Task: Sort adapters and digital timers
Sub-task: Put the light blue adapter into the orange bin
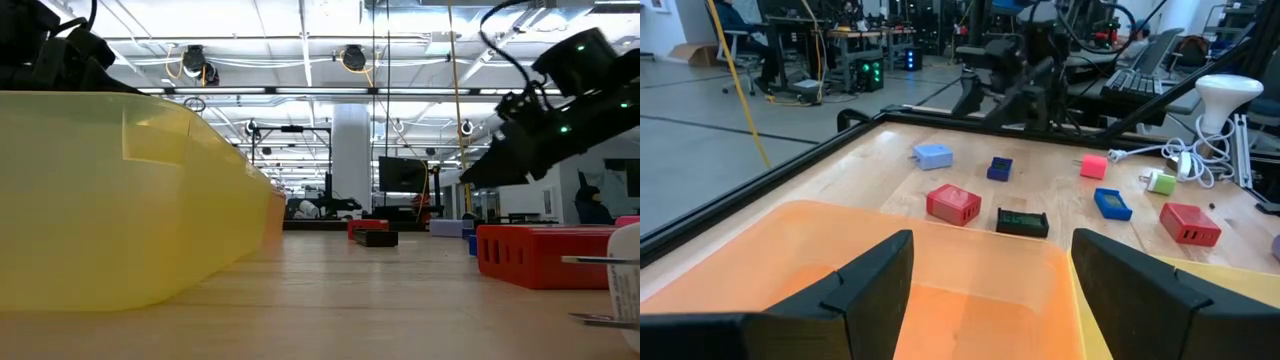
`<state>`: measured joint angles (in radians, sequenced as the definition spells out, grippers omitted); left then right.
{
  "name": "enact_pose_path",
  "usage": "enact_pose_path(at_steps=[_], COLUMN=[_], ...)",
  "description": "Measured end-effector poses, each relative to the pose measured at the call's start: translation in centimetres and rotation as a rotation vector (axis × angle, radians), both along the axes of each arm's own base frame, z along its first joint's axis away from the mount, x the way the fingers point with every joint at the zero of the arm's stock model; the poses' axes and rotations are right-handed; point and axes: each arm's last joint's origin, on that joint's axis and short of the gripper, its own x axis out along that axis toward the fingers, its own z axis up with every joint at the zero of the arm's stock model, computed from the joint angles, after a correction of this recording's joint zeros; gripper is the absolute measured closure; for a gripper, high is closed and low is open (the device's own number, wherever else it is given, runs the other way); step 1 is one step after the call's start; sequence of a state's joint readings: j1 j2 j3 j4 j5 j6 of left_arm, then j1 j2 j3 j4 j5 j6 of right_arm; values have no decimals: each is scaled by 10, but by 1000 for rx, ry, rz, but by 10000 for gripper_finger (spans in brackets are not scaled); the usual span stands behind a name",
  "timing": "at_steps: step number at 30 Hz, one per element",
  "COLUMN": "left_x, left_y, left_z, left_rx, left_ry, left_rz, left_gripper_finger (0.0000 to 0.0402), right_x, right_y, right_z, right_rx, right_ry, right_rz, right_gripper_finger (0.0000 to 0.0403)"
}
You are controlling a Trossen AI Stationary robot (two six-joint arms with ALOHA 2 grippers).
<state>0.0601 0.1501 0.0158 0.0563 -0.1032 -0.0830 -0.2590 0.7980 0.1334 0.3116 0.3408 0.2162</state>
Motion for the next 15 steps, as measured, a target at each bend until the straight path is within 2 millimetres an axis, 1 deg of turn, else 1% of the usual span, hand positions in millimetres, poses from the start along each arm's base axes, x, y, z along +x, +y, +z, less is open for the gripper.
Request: enact_pose_path(at_steps=[2, 6, 9, 15], left_x=[0, 0, 0, 0], left_y=[0, 0, 0, 0], left_z=[0, 0, 0, 0], left_rx=[0, 0, 0, 0], left_ry=[0, 0, 0, 0], left_rz=[0, 0, 0, 0], left_gripper_finger=[128, 128, 128, 128], right_x=[4, 10, 10, 13], right_y=[-5, -17, -23, -34], right_z=[-6, -11, -22, -32], right_rx=[-19, -71, -54, -17], right_ry=[46, 81, 145, 140], right_rz=[-12, -36, -69, -67], right_gripper_finger=[73, 83, 84, 85])
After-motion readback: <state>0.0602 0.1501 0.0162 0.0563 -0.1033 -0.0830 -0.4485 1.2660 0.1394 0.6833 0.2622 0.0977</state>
